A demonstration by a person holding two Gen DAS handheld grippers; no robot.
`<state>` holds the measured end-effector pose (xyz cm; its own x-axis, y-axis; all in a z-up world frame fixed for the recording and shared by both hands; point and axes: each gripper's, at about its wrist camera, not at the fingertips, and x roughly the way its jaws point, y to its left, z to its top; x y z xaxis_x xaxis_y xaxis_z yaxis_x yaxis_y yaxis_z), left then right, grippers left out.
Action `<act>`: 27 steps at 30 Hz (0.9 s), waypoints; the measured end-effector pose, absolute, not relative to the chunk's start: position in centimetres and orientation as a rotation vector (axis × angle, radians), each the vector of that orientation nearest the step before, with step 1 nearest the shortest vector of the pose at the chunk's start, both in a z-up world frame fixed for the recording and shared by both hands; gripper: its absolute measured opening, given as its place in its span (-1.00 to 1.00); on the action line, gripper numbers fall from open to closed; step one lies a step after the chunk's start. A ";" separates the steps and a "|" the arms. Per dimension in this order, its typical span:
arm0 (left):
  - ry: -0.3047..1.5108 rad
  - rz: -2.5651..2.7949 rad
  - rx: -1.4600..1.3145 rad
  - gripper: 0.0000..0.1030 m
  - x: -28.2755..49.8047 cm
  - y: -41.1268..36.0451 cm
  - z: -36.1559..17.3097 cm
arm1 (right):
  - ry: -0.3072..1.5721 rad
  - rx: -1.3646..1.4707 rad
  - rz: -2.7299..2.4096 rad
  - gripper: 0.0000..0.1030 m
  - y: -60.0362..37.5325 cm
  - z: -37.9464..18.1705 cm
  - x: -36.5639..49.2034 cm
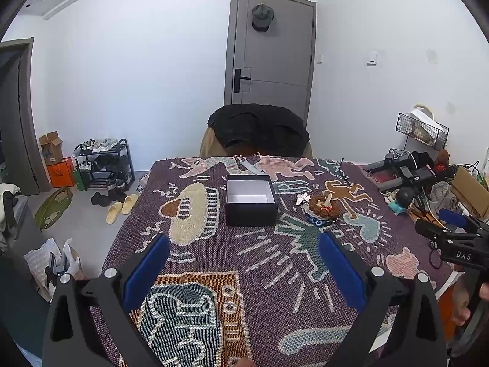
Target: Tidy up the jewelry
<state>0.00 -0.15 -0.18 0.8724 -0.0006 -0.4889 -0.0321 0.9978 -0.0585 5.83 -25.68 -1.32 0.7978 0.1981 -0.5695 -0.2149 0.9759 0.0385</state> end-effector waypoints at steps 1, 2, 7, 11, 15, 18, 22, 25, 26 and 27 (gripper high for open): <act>0.510 0.016 -0.066 0.84 0.0 -0.1 -0.2 | 0.608 -0.029 0.222 0.92 -25.7 -1.3 5.8; 0.511 0.016 -0.066 0.84 0.0 -0.1 -0.2 | 0.608 -0.029 0.222 0.92 -25.7 -1.3 5.8; 0.511 0.016 -0.068 0.84 -0.1 -0.1 -0.2 | 0.609 -0.027 0.222 0.92 -25.7 -1.3 5.8; 0.511 0.016 -0.067 0.84 0.0 -0.1 -0.2 | 0.608 -0.028 0.221 0.92 -25.7 -1.3 5.8; 0.512 0.014 -0.067 0.84 0.0 0.0 -0.2 | 0.610 -0.026 0.221 0.92 -25.7 -1.3 5.8; 0.510 0.013 -0.069 0.84 0.0 0.0 -0.2 | 0.608 -0.029 0.221 0.92 -25.7 -1.3 5.8; 0.509 0.013 -0.068 0.84 -0.1 0.0 -0.2 | 0.609 -0.026 0.221 0.92 -25.7 -1.3 5.8; 0.508 0.012 -0.068 0.84 -0.1 0.0 -0.2 | 0.610 -0.026 0.222 0.92 -25.7 -1.3 5.8; 0.508 0.011 -0.068 0.84 -0.1 0.0 -0.2 | 0.609 -0.026 0.221 0.92 -25.7 -1.3 5.8; 0.508 0.010 -0.069 0.84 -0.1 0.0 -0.2 | 0.609 -0.026 0.221 0.92 -25.7 -1.3 5.8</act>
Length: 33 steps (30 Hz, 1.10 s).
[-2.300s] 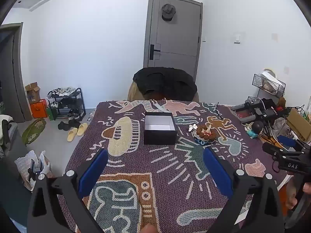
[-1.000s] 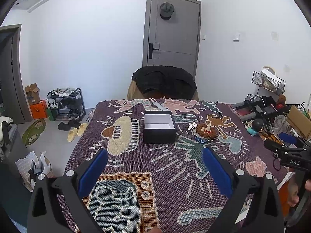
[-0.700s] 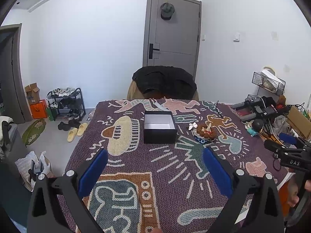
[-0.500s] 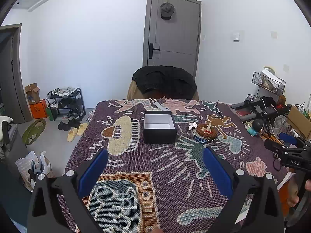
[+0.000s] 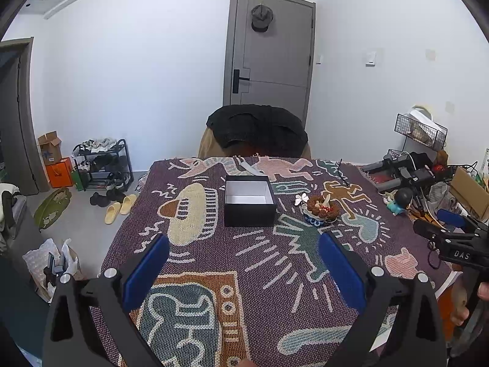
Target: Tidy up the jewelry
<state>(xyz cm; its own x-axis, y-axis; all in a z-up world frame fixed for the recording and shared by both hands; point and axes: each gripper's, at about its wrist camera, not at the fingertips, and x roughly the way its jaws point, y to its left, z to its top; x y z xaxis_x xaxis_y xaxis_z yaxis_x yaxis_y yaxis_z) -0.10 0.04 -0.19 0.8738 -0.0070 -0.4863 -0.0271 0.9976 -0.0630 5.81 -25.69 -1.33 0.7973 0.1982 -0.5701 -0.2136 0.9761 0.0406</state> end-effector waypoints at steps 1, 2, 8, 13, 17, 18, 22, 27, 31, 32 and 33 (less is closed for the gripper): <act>0.508 0.010 -0.068 0.84 -0.1 0.0 -0.2 | 0.609 -0.026 0.221 0.92 -25.7 -1.3 5.8; 0.507 0.009 -0.068 0.84 -0.1 0.0 -0.2 | 0.609 -0.027 0.221 0.92 -25.7 -1.3 5.8; 0.502 0.008 -0.072 0.84 -0.2 0.0 0.0 | 0.605 -0.029 0.220 0.92 -25.7 -1.3 5.8; 0.503 0.005 -0.064 0.84 -0.2 -0.4 0.1 | 0.605 -0.018 0.217 0.92 -26.0 -1.5 5.9; 0.504 0.001 -0.061 0.84 -0.1 -0.4 0.1 | 0.605 -0.017 0.218 0.92 -26.1 -1.5 5.9; 0.502 -0.001 -0.063 0.84 -0.1 -0.4 0.1 | 0.602 -0.017 0.219 0.92 -26.0 -1.4 5.8; 0.507 -0.028 -0.079 0.84 0.4 -0.6 -0.1 | 0.585 -0.009 0.232 0.92 -26.0 -1.1 6.0; 0.510 -0.062 -0.065 0.84 2.0 -1.4 0.1 | 0.587 0.044 0.247 0.92 -26.7 -0.8 7.6; 0.499 -0.108 -0.064 0.80 3.9 -2.3 0.8 | 0.589 0.074 0.235 0.91 -27.3 -0.5 9.2; 0.501 -0.121 -0.060 0.73 4.4 -2.5 0.9 | 0.593 0.086 0.234 0.91 -27.5 -0.4 9.6; 0.507 -0.131 -0.052 0.65 5.1 -2.9 0.9 | 0.595 0.096 0.233 0.89 -27.7 -0.4 10.0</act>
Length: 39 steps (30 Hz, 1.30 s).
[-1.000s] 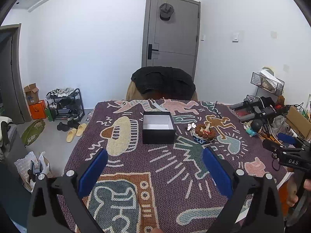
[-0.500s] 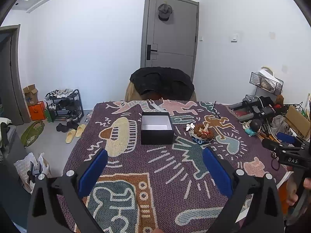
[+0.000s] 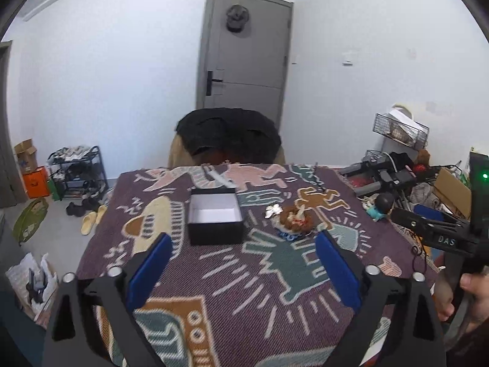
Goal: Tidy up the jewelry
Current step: 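Move the left tool to the brown bead bracelet on the plate and grasp it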
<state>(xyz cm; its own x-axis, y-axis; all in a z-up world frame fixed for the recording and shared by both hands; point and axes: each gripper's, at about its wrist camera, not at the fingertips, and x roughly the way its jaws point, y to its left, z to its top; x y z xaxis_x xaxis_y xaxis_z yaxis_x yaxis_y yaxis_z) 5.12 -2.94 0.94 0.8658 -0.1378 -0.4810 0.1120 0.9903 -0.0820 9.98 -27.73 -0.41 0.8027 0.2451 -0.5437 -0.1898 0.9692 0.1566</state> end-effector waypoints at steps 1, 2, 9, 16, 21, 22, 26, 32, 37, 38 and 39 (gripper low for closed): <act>0.518 -0.141 -0.049 0.61 5.9 -3.4 1.0 | 0.597 0.108 0.235 0.84 -27.9 -0.4 10.4; 0.524 -0.158 -0.054 0.55 6.5 -3.6 1.0 | 0.603 0.121 0.236 0.80 -28.2 -0.4 11.0; 0.618 -0.255 -0.082 0.19 12.0 -5.8 -0.2 | 0.648 0.186 0.242 0.61 -29.4 -0.9 14.0; 0.726 -0.319 -0.091 -0.02 17.3 -8.4 -1.9 | 0.704 0.243 0.258 0.39 -30.1 -2.3 16.6; 0.784 -0.340 -0.102 -0.15 20.2 -9.8 -3.4 | 0.731 0.274 0.261 0.37 -30.4 -3.4 18.3; 0.797 -0.338 -0.099 -0.15 20.9 -10.1 -3.9 | 0.738 0.278 0.260 0.37 -30.5 -3.6 18.6; 0.859 -0.338 -0.115 -0.29 23.7 -10.8 -5.7 | 0.760 0.300 0.263 0.37 -30.8 -4.7 19.6; 0.932 -0.324 -0.151 -0.41 27.0 -11.5 -8.2 | 0.814 0.350 0.283 0.05 -31.1 -6.4 21.4; 0.972 -0.277 -0.169 -0.53 29.0 -11.5 -10.3 | 0.843 0.397 0.282 0.05 -31.7 -7.9 22.8; 0.984 -0.273 -0.183 -0.54 29.5 -11.4 -11.0 | 0.848 0.403 0.279 0.05 -31.9 -8.2 23.0; 0.993 -0.268 -0.189 -0.55 29.8 -11.3 -11.3 | 0.853 0.408 0.278 0.05 -31.9 -8.5 23.1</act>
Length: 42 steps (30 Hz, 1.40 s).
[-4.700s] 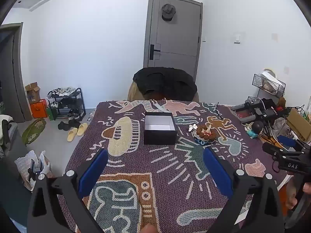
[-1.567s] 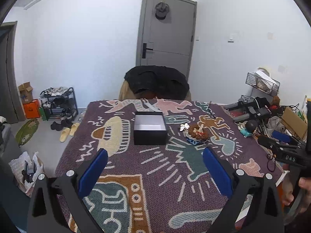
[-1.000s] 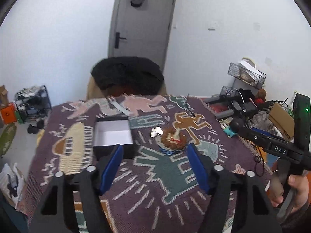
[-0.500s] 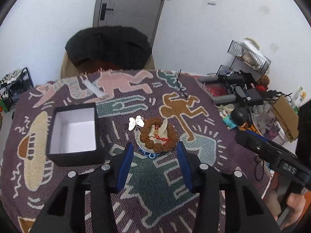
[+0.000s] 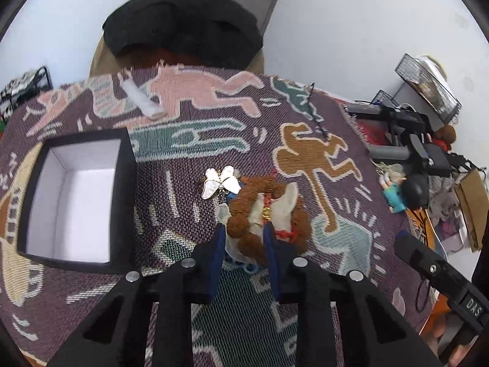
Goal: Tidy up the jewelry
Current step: 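Move the left tool to the brown bead bracelet on the plate and grasp it, then carry the brown bead bracelet into the black box while the right tool grasps the white pouch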
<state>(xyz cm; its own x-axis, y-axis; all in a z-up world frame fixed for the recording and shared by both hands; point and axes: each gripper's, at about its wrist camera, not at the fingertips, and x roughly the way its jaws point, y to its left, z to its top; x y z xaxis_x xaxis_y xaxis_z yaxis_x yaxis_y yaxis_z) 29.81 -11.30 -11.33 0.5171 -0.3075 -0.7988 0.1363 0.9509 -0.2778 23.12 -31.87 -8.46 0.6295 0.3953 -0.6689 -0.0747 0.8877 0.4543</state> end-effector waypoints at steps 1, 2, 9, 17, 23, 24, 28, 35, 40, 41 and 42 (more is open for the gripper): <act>1.001 -0.265 -0.196 -0.55 30.1 -11.3 -11.6 | 0.859 0.417 0.276 0.05 -32.0 -8.8 23.3; 1.011 -0.264 -0.212 -0.55 30.6 -11.2 -12.1 | 0.862 0.421 0.275 0.05 -32.1 -8.9 23.4; 1.048 -0.263 -0.292 -0.55 32.1 -10.8 -13.5 | 0.873 0.445 0.268 0.05 -32.5 -9.8 24.1; 1.013 -0.295 -0.302 -0.67 31.8 -10.9 -12.1 | 0.885 0.456 0.267 0.05 -32.5 -10.2 24.2; 0.944 -0.330 -0.249 -0.67 30.8 -11.8 -8.1 | 0.880 0.465 0.272 0.05 -31.9 -9.8 24.7; 0.932 -0.336 -0.243 -0.67 30.7 -11.9 -7.4 | 0.880 0.463 0.275 0.05 -31.6 -9.7 24.8; 0.889 -0.360 -0.238 -0.67 29.9 -11.9 -5.1 | 0.886 0.454 0.292 0.05 -30.6 -9.4 25.3; 0.818 -0.365 -0.234 -0.67 28.1 -10.2 -1.7 | 0.931 0.460 0.337 0.05 -28.5 -9.7 27.1; 0.780 -0.343 -0.222 -0.67 27.0 -8.2 0.0 | 0.977 0.453 0.349 -0.18 -27.1 -10.7 28.6; 0.776 -0.337 -0.217 -0.67 26.8 -7.8 0.3 | 0.994 0.455 0.357 -0.18 -26.7 -10.9 29.0; 0.771 -0.331 -0.215 -0.67 26.7 -7.5 0.4 | 1.005 0.459 0.362 -0.19 -26.4 -11.1 29.2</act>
<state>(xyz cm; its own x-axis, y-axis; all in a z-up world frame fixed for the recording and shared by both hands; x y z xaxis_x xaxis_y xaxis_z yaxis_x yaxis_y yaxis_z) 26.68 -7.46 0.41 0.6692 -0.3692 -0.6449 0.2135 0.9268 -0.3090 29.25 -26.43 -11.14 0.4913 0.4912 -0.7192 -0.0799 0.8477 0.5244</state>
